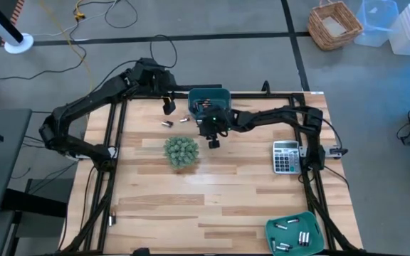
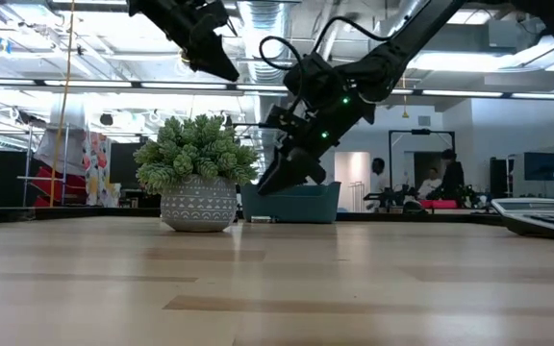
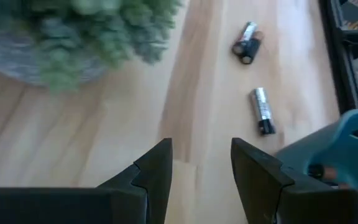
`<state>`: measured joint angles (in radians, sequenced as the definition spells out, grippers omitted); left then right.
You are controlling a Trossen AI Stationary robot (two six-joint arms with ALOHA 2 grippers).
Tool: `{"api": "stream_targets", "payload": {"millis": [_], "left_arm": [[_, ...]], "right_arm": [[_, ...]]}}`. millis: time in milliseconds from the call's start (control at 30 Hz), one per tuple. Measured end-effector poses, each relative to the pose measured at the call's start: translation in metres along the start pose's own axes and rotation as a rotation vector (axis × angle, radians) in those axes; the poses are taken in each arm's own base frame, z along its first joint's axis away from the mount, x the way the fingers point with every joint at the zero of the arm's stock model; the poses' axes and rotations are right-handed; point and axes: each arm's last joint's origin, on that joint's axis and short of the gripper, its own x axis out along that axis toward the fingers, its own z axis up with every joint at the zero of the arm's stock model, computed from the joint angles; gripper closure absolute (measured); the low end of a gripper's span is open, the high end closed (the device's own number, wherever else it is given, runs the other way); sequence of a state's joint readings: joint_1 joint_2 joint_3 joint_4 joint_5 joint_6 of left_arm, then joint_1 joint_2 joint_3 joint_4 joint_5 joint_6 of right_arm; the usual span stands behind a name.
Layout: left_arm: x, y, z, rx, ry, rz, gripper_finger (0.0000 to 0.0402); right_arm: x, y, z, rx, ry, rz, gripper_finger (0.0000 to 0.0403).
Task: Sort batteries
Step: Put the silver battery into the green bin
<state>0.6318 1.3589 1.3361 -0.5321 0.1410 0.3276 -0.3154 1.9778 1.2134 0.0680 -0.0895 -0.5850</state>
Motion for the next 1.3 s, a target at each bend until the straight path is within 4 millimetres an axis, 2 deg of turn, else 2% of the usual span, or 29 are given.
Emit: {"api": "stream_targets", "payload": {"millis": [167, 267, 733, 1033, 1167, 1300], "left_arm": [[0.000, -0.001, -0.002, 0.005, 0.023, -0.007, 0.0293], [0.000, -0.001, -0.002, 0.005, 0.023, -0.007, 0.0293], [0.000, -0.002, -0.005, -0.006, 0.054, -0.020, 0.0293], [0.000, -0.003, -0.007, -0.019, 0.073, -0.032, 0.0293], [0.000, -0.001, -0.008, -0.027, 0.077, -0.026, 0.0293], [-0.002, 0.008, -0.015, -0.064, 0.123, 0.013, 0.0293]], "right_arm": [[0.007, -0.006, -0.006, 0.014, -0.002, -0.013, 0.0223], [0.011, -0.003, -0.014, 0.025, 0.038, 0.004, 0.0223], [0.007, -0.005, -0.010, 0.025, 0.038, 0.005, 0.0223], [-0.013, -0.038, 0.035, -0.077, 0.008, 0.076, 0.0223], [-0.028, -0.066, 0.058, -0.104, -0.098, 0.091, 0.0223], [-0.038, -0.094, 0.068, -0.106, -0.167, 0.066, 0.0223]]}}
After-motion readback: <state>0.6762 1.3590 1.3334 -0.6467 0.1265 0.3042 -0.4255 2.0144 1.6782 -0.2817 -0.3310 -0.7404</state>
